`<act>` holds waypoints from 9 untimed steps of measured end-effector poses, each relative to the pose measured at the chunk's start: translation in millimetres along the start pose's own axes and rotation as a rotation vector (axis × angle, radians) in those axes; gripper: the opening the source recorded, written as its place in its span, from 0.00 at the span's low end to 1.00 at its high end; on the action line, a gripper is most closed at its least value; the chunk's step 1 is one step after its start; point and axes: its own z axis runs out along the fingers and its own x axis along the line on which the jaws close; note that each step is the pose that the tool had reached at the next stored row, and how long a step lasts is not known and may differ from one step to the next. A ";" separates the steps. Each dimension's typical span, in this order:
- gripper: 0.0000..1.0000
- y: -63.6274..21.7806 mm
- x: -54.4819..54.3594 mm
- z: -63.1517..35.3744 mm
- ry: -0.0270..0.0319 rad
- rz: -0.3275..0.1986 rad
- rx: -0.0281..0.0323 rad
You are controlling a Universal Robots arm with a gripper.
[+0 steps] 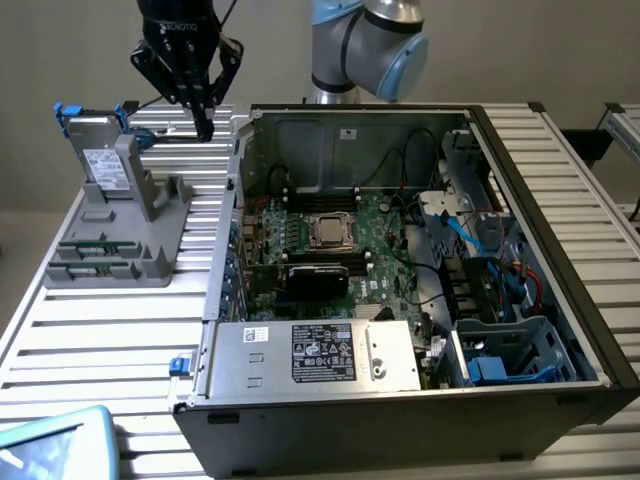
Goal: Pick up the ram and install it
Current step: 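Reach for the ram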
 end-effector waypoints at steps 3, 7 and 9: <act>0.11 -0.1 10.4 -0.2 0.0000 0.000 0.0000; 0.11 -0.3 25.3 -0.5 -0.0003 0.000 0.0000; 0.11 -0.4 32.5 -0.6 -0.0004 0.000 0.0000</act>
